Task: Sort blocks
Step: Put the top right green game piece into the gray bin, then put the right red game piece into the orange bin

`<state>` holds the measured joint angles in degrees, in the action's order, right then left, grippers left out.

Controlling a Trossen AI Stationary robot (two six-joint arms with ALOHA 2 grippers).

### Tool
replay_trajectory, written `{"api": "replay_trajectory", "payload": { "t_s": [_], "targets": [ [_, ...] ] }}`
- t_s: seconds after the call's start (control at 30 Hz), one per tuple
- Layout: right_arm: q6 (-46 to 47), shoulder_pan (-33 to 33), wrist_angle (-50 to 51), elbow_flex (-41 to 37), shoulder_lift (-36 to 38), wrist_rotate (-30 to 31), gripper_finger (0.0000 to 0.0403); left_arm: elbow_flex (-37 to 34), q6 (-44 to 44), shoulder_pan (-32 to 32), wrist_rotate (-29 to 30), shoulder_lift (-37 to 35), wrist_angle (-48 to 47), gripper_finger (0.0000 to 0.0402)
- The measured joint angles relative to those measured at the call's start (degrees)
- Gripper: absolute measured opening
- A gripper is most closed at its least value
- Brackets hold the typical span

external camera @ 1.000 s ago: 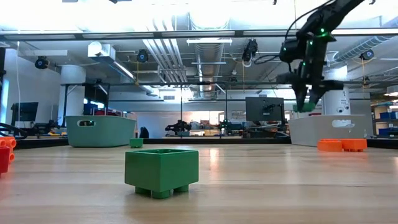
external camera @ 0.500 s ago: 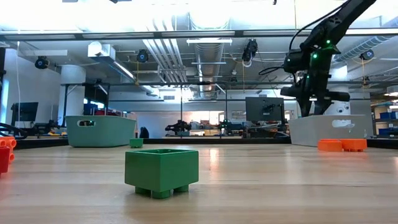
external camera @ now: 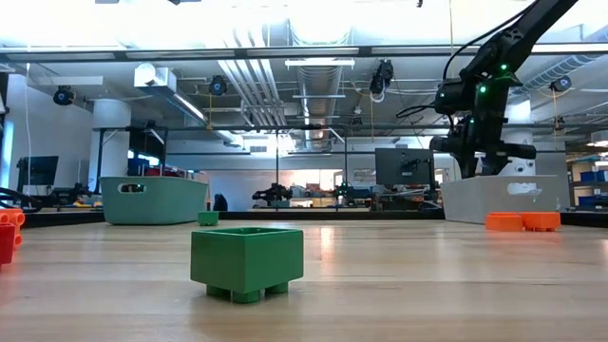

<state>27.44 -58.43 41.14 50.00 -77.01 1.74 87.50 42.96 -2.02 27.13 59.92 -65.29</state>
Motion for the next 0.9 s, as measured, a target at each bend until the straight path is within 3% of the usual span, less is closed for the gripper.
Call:
{"api": "replay_trajectory", "payload": {
  "t_s": [0.43,0.7,0.9],
  "targets": [
    [0.37,0.0,-0.83,0.0,-0.02,0.37,0.014,0.0,0.02,0.0,0.45,0.0,0.21,0.0187],
    [-0.18,0.0,-1.0,0.0,-0.02,0.37,0.0178,0.0,0.02,0.0,0.45,0.0,0.18,0.0187],
    [-0.42,0.0,-1.24,0.0,-0.02,0.37,0.0179,0.0,0.02,-0.01,0.45,0.0,0.17,0.0187]
  ]
}}
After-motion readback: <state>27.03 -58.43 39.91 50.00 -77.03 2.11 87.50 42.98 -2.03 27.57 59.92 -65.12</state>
